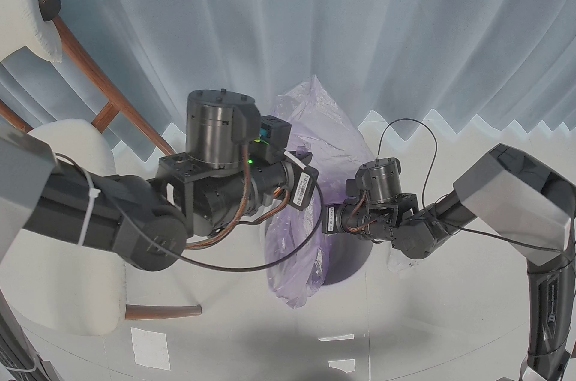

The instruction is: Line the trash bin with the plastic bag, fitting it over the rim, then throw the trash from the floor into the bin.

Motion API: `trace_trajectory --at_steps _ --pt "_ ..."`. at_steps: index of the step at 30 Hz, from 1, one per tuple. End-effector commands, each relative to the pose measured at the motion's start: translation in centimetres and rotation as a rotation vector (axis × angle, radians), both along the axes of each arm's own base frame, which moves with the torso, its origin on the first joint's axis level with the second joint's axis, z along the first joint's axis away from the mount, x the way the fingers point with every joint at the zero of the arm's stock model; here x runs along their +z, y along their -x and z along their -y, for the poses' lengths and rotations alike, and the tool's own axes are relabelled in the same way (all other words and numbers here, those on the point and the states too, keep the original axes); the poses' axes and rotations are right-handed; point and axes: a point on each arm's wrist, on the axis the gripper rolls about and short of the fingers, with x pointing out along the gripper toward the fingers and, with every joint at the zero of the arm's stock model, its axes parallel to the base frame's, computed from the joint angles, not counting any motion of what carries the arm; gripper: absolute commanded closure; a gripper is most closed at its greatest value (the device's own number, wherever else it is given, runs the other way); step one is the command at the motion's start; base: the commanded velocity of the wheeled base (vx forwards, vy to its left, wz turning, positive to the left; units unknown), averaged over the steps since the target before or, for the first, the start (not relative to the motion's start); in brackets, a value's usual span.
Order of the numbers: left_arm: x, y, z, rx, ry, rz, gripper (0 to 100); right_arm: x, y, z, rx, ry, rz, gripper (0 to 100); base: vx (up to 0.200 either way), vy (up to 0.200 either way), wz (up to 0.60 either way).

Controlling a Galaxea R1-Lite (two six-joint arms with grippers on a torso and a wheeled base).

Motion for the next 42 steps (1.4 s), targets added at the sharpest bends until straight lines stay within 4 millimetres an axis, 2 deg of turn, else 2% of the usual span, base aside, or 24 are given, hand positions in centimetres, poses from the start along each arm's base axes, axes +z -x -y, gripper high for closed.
trace_trajectory --at_steps 1,5,9,10,11,14,16,17,18,19,20,23,24,25,28,29,30,31,35,38,39,42 --pt "-2.3 -2.4 1.8 0.029 -0.023 -0.024 100 -3.9 -1.9 -1.2 -0.007 0.026 -0.037 100 0.000 0.000 0.00" --pt "-3.3 -2.7 2.0 0.061 -0.031 -0.047 100 -3.3 -2.3 -1.5 -0.011 0.003 -0.020 100 0.000 0.000 0.00" --pt "-3.8 -3.7 1.4 0.097 -0.034 -0.054 100 1.7 -0.7 -0.3 -0.053 -0.081 -0.011 100 0.000 0.000 0.00" --pt "-3.8 -3.7 1.4 0.097 -0.034 -0.054 100 1.7 -0.7 -0.3 -0.053 -0.081 -0.011 100 0.000 0.000 0.00" --pt "-3.8 -4.1 1.1 0.108 -0.033 -0.053 100 4.7 1.2 1.2 -0.070 -0.104 -0.009 100 0.000 0.000 0.00" --pt "-3.2 -4.8 0.8 0.119 -0.014 -0.034 100 8.6 4.2 4.7 -0.095 -0.127 0.016 100 0.000 0.000 0.00" --pt "-3.1 -4.8 0.9 0.119 -0.011 -0.032 100 8.9 4.4 5.0 -0.096 -0.131 0.017 100 0.000 0.000 0.00" --pt "-3.0 -5.2 1.0 0.121 -0.005 -0.026 100 9.8 5.7 5.8 -0.090 -0.134 0.013 100 0.000 0.000 0.00" --pt "-2.8 -5.7 1.4 0.119 0.007 -0.013 100 9.9 8.0 7.0 -0.080 -0.110 -0.036 100 0.000 0.000 0.00" --pt "-2.8 -5.7 1.4 0.119 0.007 -0.013 100 9.9 8.0 7.0 -0.080 -0.110 -0.036 100 0.000 0.000 0.00" --pt "-2.8 -5.6 2.1 0.102 0.011 -0.009 100 9.3 9.9 8.1 -0.076 -0.082 -0.077 100 0.000 0.000 0.00" --pt "-3.3 -4.3 3.3 0.065 0.007 -0.026 100 9.4 9.8 10.4 -0.148 -0.090 -0.073 100 0.000 0.000 0.00" --pt "-3.3 -4.3 3.3 0.065 0.007 -0.026 100 9.4 9.8 10.6 -0.152 -0.090 -0.073 100 0.000 0.000 0.00" --pt "-3.7 -3.6 3.6 0.050 -0.008 -0.038 100 9.8 9.8 12.0 -0.199 -0.100 -0.063 100 0.000 0.000 0.00" --pt "-4.3 -3.1 3.8 0.041 -0.029 -0.051 100 10.9 11.5 12.5 -0.188 -0.114 -0.045 100 0.000 0.000 0.00" --pt "-4.3 -3.1 3.8 0.041 -0.029 -0.051 100 10.9 11.5 12.5 -0.188 -0.114 -0.045 100 0.000 0.000 0.00" --pt "-4.3 -3.5 3.5 0.054 -0.025 -0.049 100 11.4 13.8 11.6 -0.098 -0.127 -0.054 100 0.000 0.000 0.00" --pt "-4.0 -3.8 3.6 0.060 -0.014 -0.039 100 10.8 15.4 10.6 -0.031 -0.118 -0.092 100 0.000 0.000 0.00" --pt "-3.0 -4.4 3.6 0.091 0.021 -0.017 100 7.2 18.7 8.8 0.084 -0.048 -0.222 100 0.000 0.000 0.00" --pt "-2.6 -4.2 3.6 0.117 0.065 -0.033 100 5.8 19.7 7.2 0.115 -0.055 -0.306 100 0.000 0.000 0.00" --pt "-2.6 -4.2 3.6 0.117 0.066 -0.034 100 5.6 19.7 7.0 0.115 -0.056 -0.315 100 0.000 0.000 0.00" --pt "-2.4 -4.3 3.5 0.125 0.073 -0.032 100 3.4 18.8 4.3 0.115 -0.101 -0.367 100 0.000 0.000 0.00"
